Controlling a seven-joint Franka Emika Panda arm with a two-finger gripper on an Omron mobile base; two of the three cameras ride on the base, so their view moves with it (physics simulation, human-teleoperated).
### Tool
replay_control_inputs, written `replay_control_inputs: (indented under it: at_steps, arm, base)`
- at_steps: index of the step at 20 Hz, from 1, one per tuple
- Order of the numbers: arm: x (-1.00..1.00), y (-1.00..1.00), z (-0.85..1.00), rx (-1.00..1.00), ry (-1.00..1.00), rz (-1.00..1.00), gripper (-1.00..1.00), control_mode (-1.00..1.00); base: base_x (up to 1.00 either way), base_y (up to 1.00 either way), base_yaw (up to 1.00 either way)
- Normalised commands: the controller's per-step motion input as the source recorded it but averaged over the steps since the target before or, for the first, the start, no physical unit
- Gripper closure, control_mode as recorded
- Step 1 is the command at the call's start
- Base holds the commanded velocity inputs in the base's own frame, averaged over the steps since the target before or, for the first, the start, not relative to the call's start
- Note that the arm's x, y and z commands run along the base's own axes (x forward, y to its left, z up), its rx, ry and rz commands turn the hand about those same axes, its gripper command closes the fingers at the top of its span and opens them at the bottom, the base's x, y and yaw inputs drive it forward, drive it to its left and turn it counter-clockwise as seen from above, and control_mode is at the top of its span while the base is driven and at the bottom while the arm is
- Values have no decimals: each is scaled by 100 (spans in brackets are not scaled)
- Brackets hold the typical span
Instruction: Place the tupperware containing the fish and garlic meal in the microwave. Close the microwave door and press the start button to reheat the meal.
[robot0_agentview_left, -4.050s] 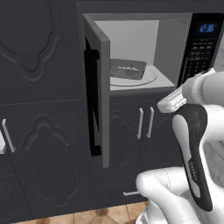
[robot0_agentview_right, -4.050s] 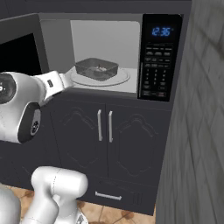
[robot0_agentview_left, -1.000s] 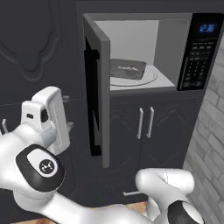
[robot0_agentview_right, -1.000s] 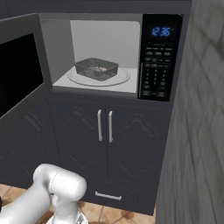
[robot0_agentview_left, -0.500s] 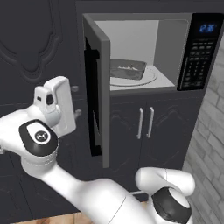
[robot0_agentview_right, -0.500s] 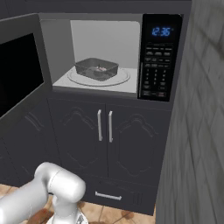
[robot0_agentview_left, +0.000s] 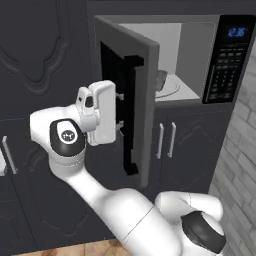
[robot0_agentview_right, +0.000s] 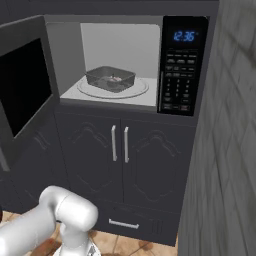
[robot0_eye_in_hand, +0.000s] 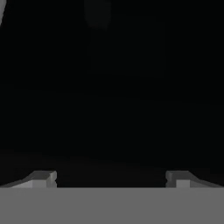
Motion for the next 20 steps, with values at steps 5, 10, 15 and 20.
replay_control_inputs:
  at_steps: [5,10,15,20]
  arm:
    - [0,-100,0,4,0,-19,-100,-100]
    - [5,-100,-5,5,-1,-5,-100,-100]
    - [39,-100,-31,4,0,3,-100,-100]
    - [54,-98,-25,6,2,11,-100,-100]
  base:
    - [0,0,0]
    - [0,0,0]
    - [0,0,0]
    - [0,0,0]
